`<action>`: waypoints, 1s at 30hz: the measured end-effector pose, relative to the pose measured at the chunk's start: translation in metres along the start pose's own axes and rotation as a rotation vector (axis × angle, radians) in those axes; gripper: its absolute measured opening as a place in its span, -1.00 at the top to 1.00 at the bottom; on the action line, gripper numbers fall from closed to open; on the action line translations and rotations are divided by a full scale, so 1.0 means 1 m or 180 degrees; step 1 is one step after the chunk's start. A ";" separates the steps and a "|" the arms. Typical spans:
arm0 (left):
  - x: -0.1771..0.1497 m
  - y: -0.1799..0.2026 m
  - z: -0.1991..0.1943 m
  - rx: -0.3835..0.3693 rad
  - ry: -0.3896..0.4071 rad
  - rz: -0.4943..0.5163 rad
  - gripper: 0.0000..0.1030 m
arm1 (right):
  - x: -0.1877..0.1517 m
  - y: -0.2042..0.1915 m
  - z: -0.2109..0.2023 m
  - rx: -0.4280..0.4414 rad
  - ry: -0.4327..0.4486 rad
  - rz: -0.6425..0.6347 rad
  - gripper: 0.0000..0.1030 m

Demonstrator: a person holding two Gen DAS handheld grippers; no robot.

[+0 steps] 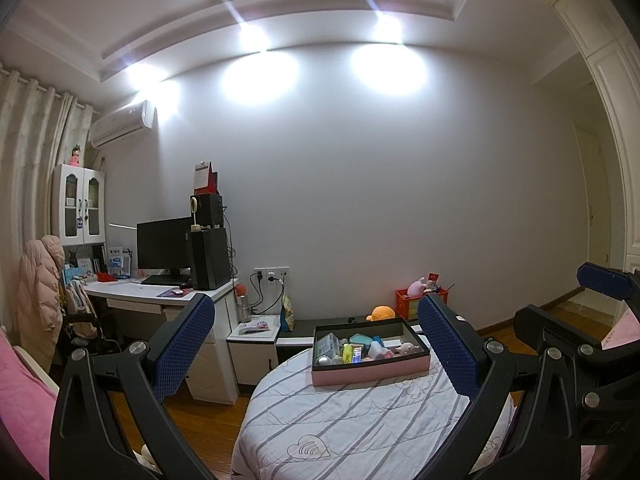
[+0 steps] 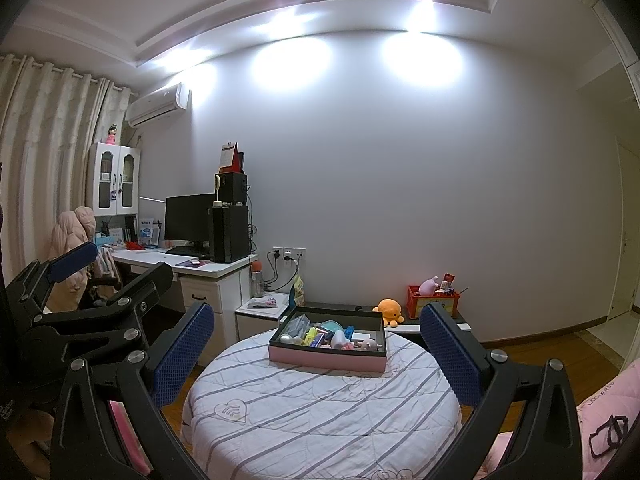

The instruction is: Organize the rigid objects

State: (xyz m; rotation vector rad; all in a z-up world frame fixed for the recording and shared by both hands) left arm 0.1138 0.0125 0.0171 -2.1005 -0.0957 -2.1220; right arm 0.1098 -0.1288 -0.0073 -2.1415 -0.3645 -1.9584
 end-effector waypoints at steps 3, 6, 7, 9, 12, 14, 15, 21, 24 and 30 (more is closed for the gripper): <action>0.002 -0.001 -0.001 0.0001 0.0006 0.0002 -0.99 | 0.000 0.000 0.000 0.0001 -0.0002 0.0003 -1.00; 0.002 0.000 -0.001 0.0002 0.0006 0.0003 -0.99 | 0.001 0.000 0.000 0.0002 0.0006 0.0003 -1.00; 0.002 -0.001 -0.001 0.0001 0.0007 0.0004 -0.99 | 0.001 0.000 0.000 0.0003 0.0006 0.0001 -1.00; 0.002 0.000 -0.001 0.0001 0.0004 0.0006 -0.99 | 0.000 0.000 -0.001 0.0000 0.0006 -0.0002 -1.00; 0.002 0.000 -0.001 -0.0001 0.0004 0.0005 -0.99 | 0.001 0.000 -0.001 0.0003 0.0007 0.0002 -1.00; 0.002 -0.001 -0.002 -0.0004 0.0005 0.0008 -0.99 | 0.001 0.000 -0.001 0.0003 0.0007 0.0004 -1.00; 0.002 -0.001 -0.001 -0.0001 0.0006 0.0011 -0.99 | 0.001 0.000 -0.001 0.0004 0.0007 0.0002 -1.00; 0.003 -0.001 -0.001 0.0003 0.0003 0.0015 -0.99 | 0.001 0.001 0.000 0.0001 0.0005 0.0001 -1.00; 0.003 -0.001 0.000 0.0003 0.0000 0.0018 -0.99 | 0.000 0.001 0.000 0.0000 0.0000 0.0002 -1.00; 0.003 -0.001 0.000 0.0002 -0.0009 0.0013 -0.99 | 0.000 0.001 0.000 0.0001 -0.0011 0.0008 -1.00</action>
Point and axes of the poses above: each gripper's, at about its wrist camera, not at the fingertips, and z roughly the way its jaws point, y to its right, x to its top, the point moved 10 cm from there along z, roughly the way its jaws point, and after that the axes turned 7 degrees about x, right-handed, at the moved point
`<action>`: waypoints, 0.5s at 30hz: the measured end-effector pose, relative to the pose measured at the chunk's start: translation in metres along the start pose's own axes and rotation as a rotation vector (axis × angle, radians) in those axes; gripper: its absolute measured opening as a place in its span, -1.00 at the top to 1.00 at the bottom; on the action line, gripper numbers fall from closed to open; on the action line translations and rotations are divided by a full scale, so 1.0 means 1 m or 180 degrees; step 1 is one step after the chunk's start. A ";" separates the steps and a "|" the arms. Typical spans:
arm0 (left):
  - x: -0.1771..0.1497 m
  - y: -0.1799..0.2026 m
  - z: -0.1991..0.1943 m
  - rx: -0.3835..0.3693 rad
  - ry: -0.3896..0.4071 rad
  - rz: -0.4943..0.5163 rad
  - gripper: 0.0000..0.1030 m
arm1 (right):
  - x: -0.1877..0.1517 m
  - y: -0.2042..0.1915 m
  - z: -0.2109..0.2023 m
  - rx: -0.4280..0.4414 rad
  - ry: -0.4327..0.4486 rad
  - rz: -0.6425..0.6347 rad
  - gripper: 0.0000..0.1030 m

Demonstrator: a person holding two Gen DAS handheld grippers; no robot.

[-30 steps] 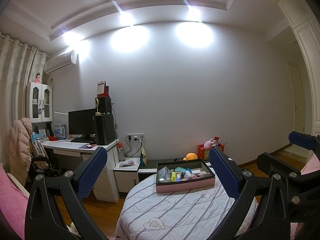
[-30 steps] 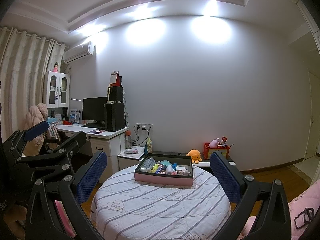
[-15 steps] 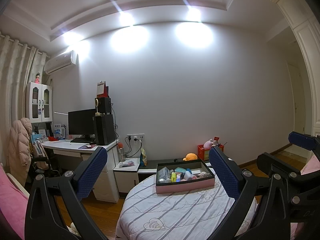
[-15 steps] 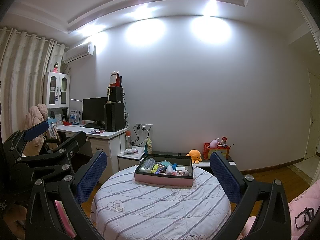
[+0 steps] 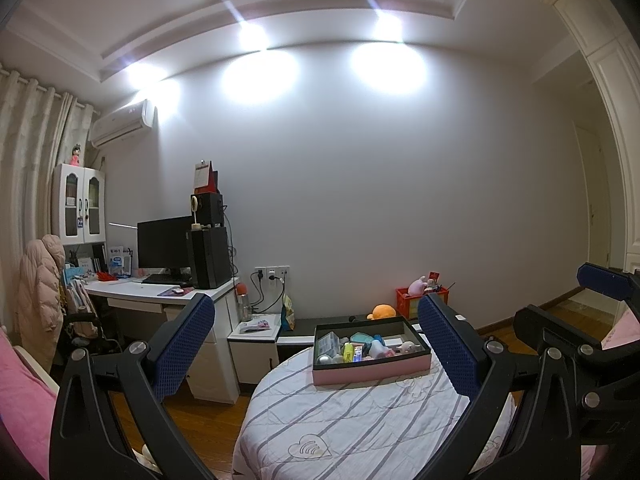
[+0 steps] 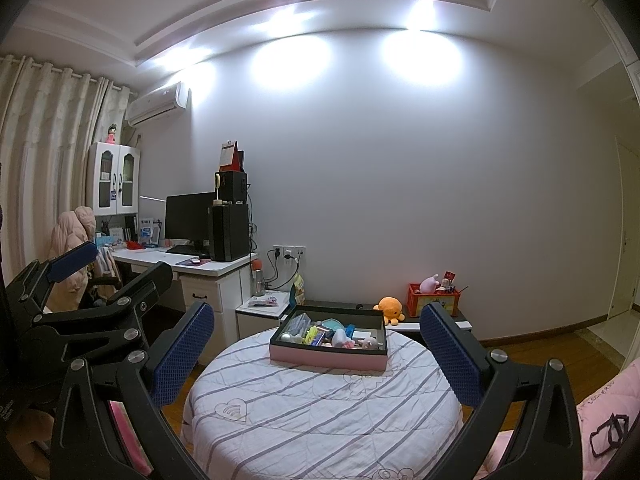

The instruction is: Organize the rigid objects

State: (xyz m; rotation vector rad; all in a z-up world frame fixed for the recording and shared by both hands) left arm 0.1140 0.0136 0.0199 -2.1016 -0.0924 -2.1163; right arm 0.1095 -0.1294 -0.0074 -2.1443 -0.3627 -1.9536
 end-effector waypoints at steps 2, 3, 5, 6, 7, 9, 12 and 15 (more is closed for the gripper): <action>0.000 0.000 0.000 -0.0001 0.0004 -0.0001 -0.99 | 0.000 0.000 0.000 0.0005 0.0000 0.0003 -1.00; 0.000 0.000 0.000 0.0001 0.0002 -0.0003 -0.99 | 0.000 0.000 0.000 0.0005 0.0000 0.0004 -1.00; 0.000 0.000 0.000 0.0004 0.0000 0.0000 -0.99 | -0.001 -0.001 0.000 0.0011 0.0000 0.0007 -1.00; -0.001 0.000 0.001 0.0008 -0.0001 0.0001 -0.99 | -0.001 -0.001 0.000 0.0008 -0.0004 0.0009 -1.00; -0.001 -0.001 0.000 0.0010 -0.0002 0.0001 -0.99 | -0.001 -0.002 -0.001 0.0007 -0.0001 0.0008 -1.00; -0.002 -0.001 0.001 0.0007 -0.0007 0.0003 -0.99 | -0.001 -0.002 0.000 0.0007 -0.0004 0.0006 -1.00; -0.001 -0.001 0.001 0.0008 -0.0004 0.0001 -0.99 | -0.001 -0.002 -0.001 0.0005 -0.0008 0.0005 -1.00; -0.001 -0.001 0.001 0.0006 -0.0002 -0.0001 -0.99 | -0.002 -0.002 -0.002 0.0005 -0.0009 0.0006 -1.00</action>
Point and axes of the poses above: each gripper's, at about its wrist camera, not at the fingertips, and z roughly the way its jaws point, y to its right, x to its top, the point moved 10 cm from there along z, roughly the way its jaws point, and after that the axes turned 7 degrees about x, right-handed, at the moved point
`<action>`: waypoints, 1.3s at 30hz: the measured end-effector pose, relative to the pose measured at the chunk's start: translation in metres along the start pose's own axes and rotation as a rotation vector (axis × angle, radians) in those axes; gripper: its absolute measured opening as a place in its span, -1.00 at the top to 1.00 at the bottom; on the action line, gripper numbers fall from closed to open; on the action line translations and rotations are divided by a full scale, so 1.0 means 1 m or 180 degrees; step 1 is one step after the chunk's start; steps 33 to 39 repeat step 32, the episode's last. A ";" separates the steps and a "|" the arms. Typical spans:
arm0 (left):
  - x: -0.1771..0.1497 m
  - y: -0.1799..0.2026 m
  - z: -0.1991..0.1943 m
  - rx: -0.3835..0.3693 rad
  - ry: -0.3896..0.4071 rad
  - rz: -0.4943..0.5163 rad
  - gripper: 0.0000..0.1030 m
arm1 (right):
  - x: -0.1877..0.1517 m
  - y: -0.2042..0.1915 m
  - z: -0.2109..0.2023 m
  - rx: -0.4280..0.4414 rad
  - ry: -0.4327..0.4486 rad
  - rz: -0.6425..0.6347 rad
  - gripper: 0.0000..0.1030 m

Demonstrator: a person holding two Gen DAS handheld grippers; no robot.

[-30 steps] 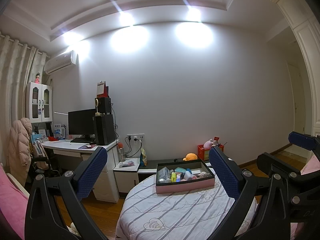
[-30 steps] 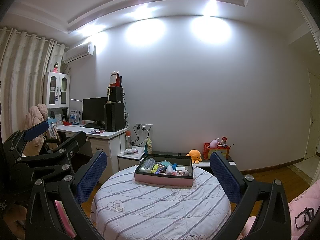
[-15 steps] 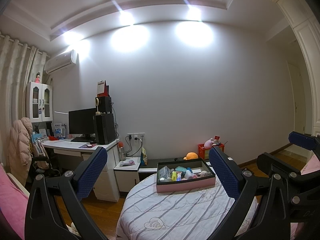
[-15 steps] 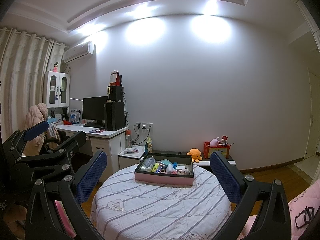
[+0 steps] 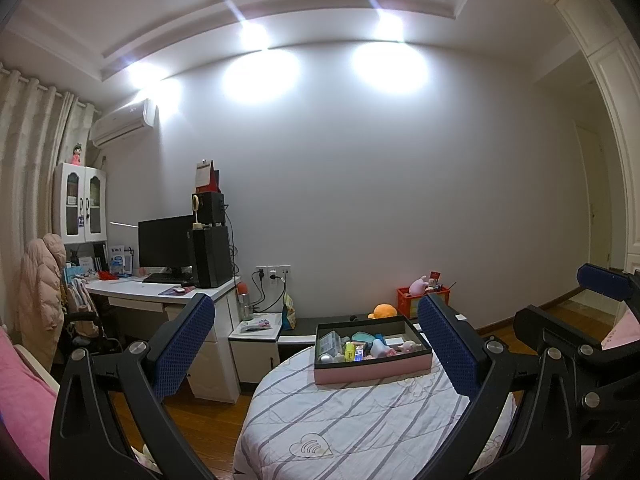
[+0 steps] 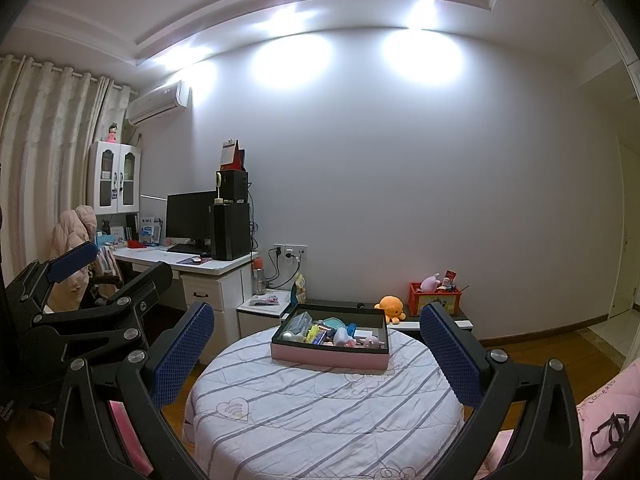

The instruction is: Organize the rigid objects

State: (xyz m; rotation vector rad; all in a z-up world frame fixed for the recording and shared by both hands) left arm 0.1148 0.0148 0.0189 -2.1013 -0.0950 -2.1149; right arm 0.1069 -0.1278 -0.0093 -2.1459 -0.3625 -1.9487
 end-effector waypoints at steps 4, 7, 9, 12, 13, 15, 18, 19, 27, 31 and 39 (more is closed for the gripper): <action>0.000 0.000 0.000 0.0005 -0.0001 0.0002 -0.99 | 0.000 0.000 0.000 0.0005 -0.0004 0.0002 -1.00; 0.000 0.000 0.000 0.0002 -0.0005 0.0005 -0.99 | 0.000 0.000 0.000 0.0003 -0.0004 -0.0001 -1.00; -0.001 0.000 0.001 0.0008 -0.0005 0.0000 -0.99 | 0.000 0.000 0.000 0.0002 -0.0006 0.0004 -1.00; -0.001 0.000 0.001 0.0005 -0.0004 0.0001 -0.99 | 0.001 0.000 0.000 0.0000 -0.0004 0.0002 -1.00; -0.001 0.000 0.001 0.0006 -0.0004 0.0002 -0.99 | 0.000 0.000 0.000 0.0001 -0.0007 0.0002 -1.00; 0.000 0.000 0.001 0.0006 -0.0004 0.0001 -0.99 | 0.001 0.000 0.000 0.0002 -0.0004 0.0002 -1.00; 0.000 0.000 0.001 0.0006 -0.0003 -0.0001 -0.99 | 0.000 -0.001 0.000 -0.0001 -0.0009 0.0001 -1.00; 0.000 0.000 0.001 0.0007 -0.0006 0.0001 -0.99 | 0.000 -0.001 -0.001 -0.0001 -0.0011 0.0002 -1.00; 0.000 0.000 0.001 0.0005 -0.0003 -0.0004 -0.99 | -0.001 -0.002 -0.001 0.0000 -0.0014 0.0006 -1.00; -0.001 0.000 0.000 0.0003 -0.0006 -0.0003 -0.99 | -0.001 -0.002 -0.001 -0.0002 -0.0013 0.0002 -1.00; -0.001 0.000 0.000 0.0000 -0.0006 -0.0004 -1.00 | -0.001 -0.002 -0.001 0.0002 -0.0007 0.0000 -1.00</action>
Point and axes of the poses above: each gripper's, at about its wrist camera, not at the fingertips, and z roughly the way its jaws point, y to its right, x to its top, the point moved 10 cm from there along z, roughly the way its jaws point, and after that the axes turned 7 degrees about x, right-handed, at the moved point
